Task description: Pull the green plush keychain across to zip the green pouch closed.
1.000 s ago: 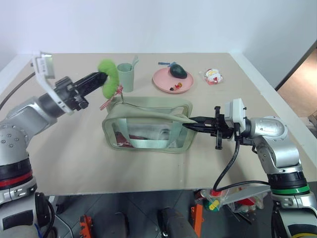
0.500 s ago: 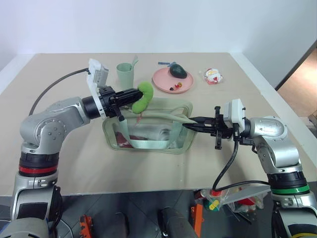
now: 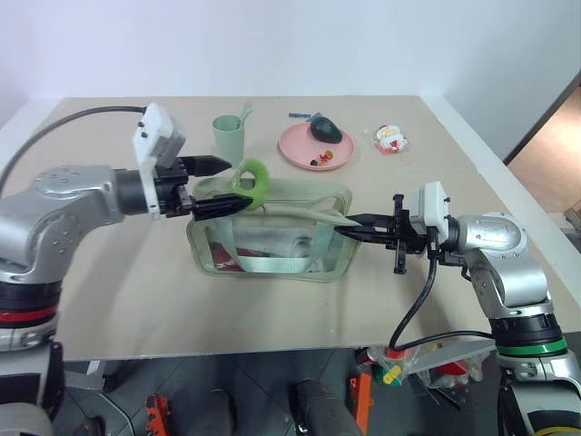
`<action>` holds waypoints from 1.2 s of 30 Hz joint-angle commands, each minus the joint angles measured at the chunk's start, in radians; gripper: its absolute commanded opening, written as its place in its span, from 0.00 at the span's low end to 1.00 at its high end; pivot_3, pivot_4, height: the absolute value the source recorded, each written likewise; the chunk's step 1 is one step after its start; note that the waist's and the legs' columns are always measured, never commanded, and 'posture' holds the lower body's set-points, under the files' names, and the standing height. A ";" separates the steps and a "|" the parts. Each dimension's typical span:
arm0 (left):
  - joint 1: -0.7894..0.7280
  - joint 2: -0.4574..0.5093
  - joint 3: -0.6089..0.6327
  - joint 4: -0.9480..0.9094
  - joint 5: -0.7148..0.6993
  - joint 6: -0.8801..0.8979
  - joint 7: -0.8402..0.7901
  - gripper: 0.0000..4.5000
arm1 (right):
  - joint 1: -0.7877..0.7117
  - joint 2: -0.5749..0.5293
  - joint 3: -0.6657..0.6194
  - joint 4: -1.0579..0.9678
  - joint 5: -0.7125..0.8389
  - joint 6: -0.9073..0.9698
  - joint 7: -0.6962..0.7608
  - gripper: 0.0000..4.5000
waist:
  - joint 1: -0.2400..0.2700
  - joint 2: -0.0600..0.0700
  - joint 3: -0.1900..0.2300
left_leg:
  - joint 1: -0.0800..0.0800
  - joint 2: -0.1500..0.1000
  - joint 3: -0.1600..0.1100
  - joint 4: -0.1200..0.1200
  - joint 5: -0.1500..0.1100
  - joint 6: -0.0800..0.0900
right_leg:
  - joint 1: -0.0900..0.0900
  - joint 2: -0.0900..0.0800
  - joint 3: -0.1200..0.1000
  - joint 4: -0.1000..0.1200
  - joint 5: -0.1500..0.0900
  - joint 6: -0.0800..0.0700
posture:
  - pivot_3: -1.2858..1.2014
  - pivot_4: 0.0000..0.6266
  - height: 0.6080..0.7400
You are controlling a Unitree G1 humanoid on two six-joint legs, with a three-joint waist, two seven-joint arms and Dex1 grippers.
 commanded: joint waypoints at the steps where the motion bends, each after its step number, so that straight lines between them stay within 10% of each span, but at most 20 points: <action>1: 0.039 0.063 0.103 -0.043 0.016 -0.041 -0.019 0.99 | -0.007 -0.006 -0.004 -0.002 -0.007 -0.014 0.005 0.00 | 0.000 0.000 0.000 | 0.000 0.000 0.000 0.000 0.000 0.000 | 0.000 0.000 0.000 0.000 0.000 0.000 | 0.52 0.24 1.00; 15: 0.402 -0.003 0.237 -0.189 -0.002 -0.082 0.070 0.99 | -0.021 -0.007 0.001 0.020 -0.010 -0.027 0.021 0.00 | 0.001 0.000 0.000 | 0.001 0.000 0.001 0.000 0.000 0.000 | 0.000 -0.001 -0.001 0.000 -0.001 -0.001 | 0.52 0.24 1.00; 25: 0.404 -0.113 0.172 -0.156 0.066 -0.167 0.122 0.29 | -0.025 -0.028 -0.003 0.002 0.018 0.049 0.030 0.00 | 0.002 0.000 0.000 | 0.001 0.000 0.001 0.001 0.000 0.000 | 0.001 -0.001 0.000 0.000 0.000 -0.001 | 0.52 0.24 1.00; 29: 0.387 -0.133 0.143 -0.151 0.070 -0.178 0.124 0.00 | -0.043 -0.060 -0.019 -0.031 0.075 0.195 0.025 0.39 | 0.002 0.000 0.000 | 0.001 0.000 0.001 0.001 0.000 0.000 | 0.001 -0.001 0.000 0.000 0.000 -0.001 | 0.52 0.24 1.00; 36: 0.383 -0.135 0.134 -0.154 0.069 -0.170 0.110 0.00 | -0.277 -0.150 -0.105 -0.043 0.327 0.655 -0.030 0.93 | -0.001 0.001 0.001 | 0.000 0.000 0.001 0.002 0.000 0.000 | 0.000 -0.002 0.000 0.000 0.000 -0.001 | 0.52 0.24 1.00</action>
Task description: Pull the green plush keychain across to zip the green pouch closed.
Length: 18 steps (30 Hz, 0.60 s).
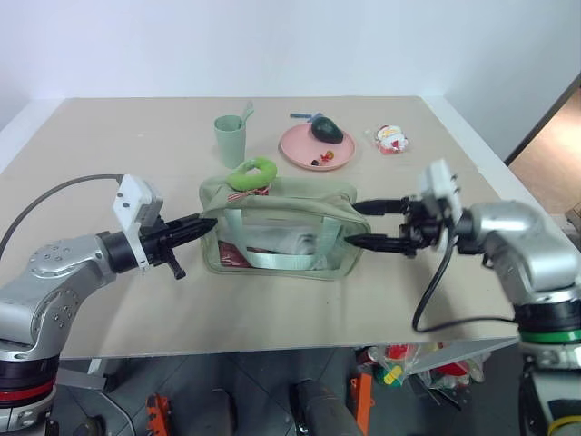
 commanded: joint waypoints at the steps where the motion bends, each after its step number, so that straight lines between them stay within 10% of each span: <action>1: -0.012 0.007 0.006 -0.018 -0.003 -0.014 -0.006 0.00 | -0.188 0.001 -0.088 -0.024 0.159 0.213 -0.075 0.98 | -0.003 0.001 0.000 | 0.000 0.000 0.000 0.000 0.000 0.000 | -0.001 0.000 0.000 0.000 0.000 0.000 | 0.52 0.24 1.00; 10: -0.016 -0.007 -0.026 -0.028 -0.003 -0.010 -0.003 0.00 | -0.462 0.309 0.055 0.175 -0.053 0.215 -0.427 0.98 | -0.004 0.000 0.000 | -0.001 0.001 -0.001 -0.001 0.000 0.000 | -0.001 0.002 -0.001 0.000 0.000 -0.001 | 0.52 0.24 1.00; 18: -0.004 -0.022 -0.041 -0.056 -0.003 -0.010 0.014 0.00 | -0.561 0.458 0.180 0.419 -0.186 0.193 -0.393 0.98 | 0.005 0.000 0.000 | -0.014 -0.001 -0.001 0.000 -0.001 0.001 | -0.008 -0.003 -0.003 -0.001 0.001 0.000 | 0.52 0.24 1.00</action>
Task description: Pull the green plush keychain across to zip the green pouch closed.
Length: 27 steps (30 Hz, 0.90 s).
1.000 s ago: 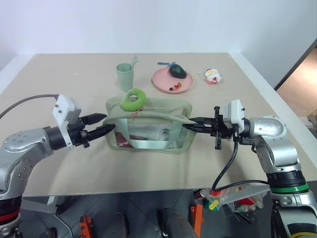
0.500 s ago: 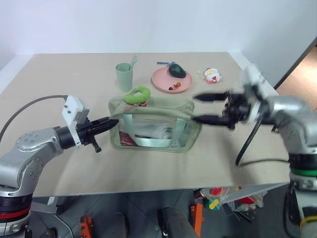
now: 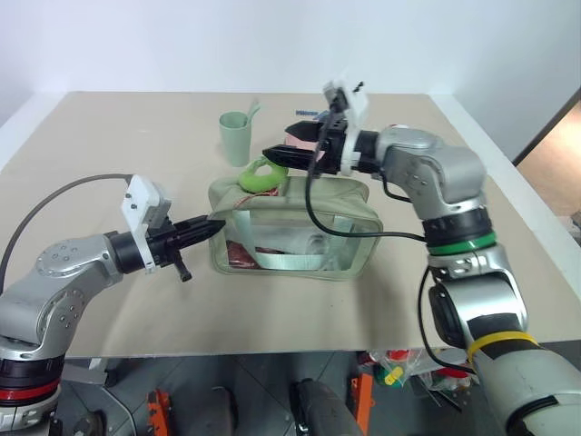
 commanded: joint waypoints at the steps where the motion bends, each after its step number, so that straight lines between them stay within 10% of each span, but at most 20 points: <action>1: 0.013 -0.007 -0.012 -0.038 0.002 -0.002 0.013 0.00 | -0.037 0.012 0.040 0.008 -0.016 0.020 0.082 0.98 | -0.002 0.000 0.000 | 0.000 0.000 0.000 0.000 0.000 0.000 | 0.000 0.000 0.000 0.000 0.000 0.000 | 0.52 0.24 1.00; 5: 0.023 -0.010 -0.010 -0.046 0.004 -0.004 0.020 0.00 | -0.007 0.002 0.063 -0.035 -0.010 0.055 0.151 0.98 | 0.001 0.000 0.000 | 0.000 0.000 -0.002 0.000 0.000 0.000 | 0.001 0.000 -0.002 0.000 0.000 0.000 | 0.52 0.24 1.00; 17: 0.012 0.002 -0.011 -0.026 0.017 -0.010 0.014 0.00 | 0.030 -0.048 0.043 -0.130 0.026 0.103 0.280 0.04 | 0.001 0.000 0.000 | 0.000 0.001 -0.003 0.001 0.000 0.000 | 0.001 0.001 -0.004 0.000 -0.001 0.001 | 0.52 0.24 1.00; 27: -0.011 0.001 -0.025 -0.008 0.031 -0.017 0.005 0.00 | 0.045 -0.080 0.034 -0.138 0.018 0.075 0.322 0.01 | 0.002 0.000 0.000 | 0.000 0.001 -0.004 0.002 0.000 0.000 | 0.002 0.001 -0.004 0.000 -0.001 0.002 | 0.52 0.24 1.00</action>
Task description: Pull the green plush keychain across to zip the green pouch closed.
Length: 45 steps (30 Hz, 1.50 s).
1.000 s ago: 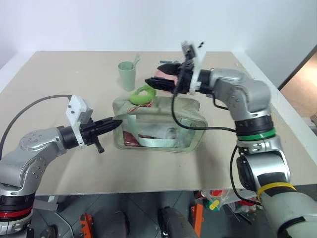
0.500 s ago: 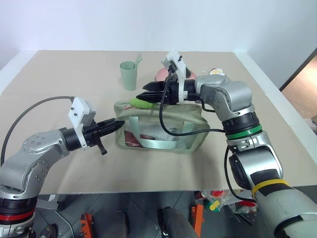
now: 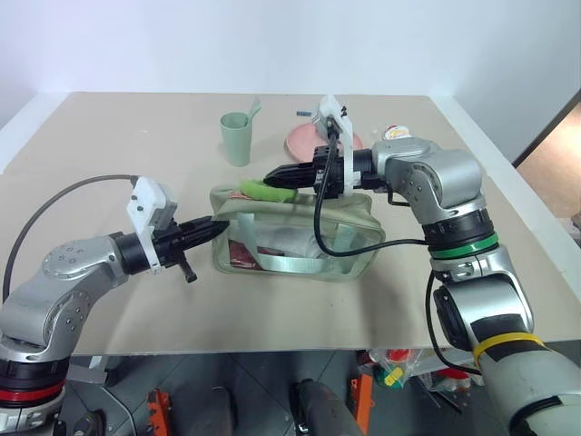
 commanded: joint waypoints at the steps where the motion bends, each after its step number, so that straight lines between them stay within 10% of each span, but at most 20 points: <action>1: -0.013 0.012 -0.010 0.006 0.012 -0.009 -0.011 0.00 | -0.002 -0.012 -0.034 -0.037 0.008 -0.044 0.022 0.01 | 0.000 0.000 0.000 | 0.000 0.000 0.000 0.000 0.000 0.000 | 0.000 0.000 0.000 0.000 0.000 0.000 | 0.52 0.24 1.00; 10: -0.026 0.003 -0.028 0.008 0.023 -0.003 -0.017 0.00 | -0.002 -0.037 -0.040 -0.078 -0.004 -0.078 0.020 0.57 | 0.000 0.000 0.000 | 0.000 0.000 0.000 0.000 0.000 0.000 | 0.000 0.000 0.000 0.000 0.000 0.000 | 0.52 0.24 1.00; 30: -0.024 0.003 -0.026 0.021 0.036 -0.014 -0.030 0.00 | 0.070 -0.047 0.017 -0.105 -0.054 -0.129 0.059 0.57 | 0.001 0.000 0.000 | 0.000 0.000 -0.001 0.000 0.000 0.000 | 0.000 0.000 -0.001 0.000 0.000 0.000 | 0.52 0.24 1.00; 38: -0.022 0.007 -0.023 0.024 0.036 -0.014 -0.036 0.00 | 0.067 -0.047 -0.008 -0.108 -0.029 -0.143 0.092 0.00 | 0.001 0.000 0.000 | 0.000 0.000 -0.001 0.000 0.000 0.000 | 0.000 0.000 -0.001 0.000 0.000 0.000 | 0.52 0.24 1.00; 45: -0.026 0.003 -0.022 0.033 0.039 -0.018 -0.034 0.00 | 0.074 -0.036 -0.044 -0.105 -0.020 -0.215 0.092 0.00 | 0.001 0.000 0.000 | 0.000 0.000 -0.001 0.000 0.000 0.000 | 0.000 0.000 -0.001 0.000 0.000 0.000 | 0.52 0.24 1.00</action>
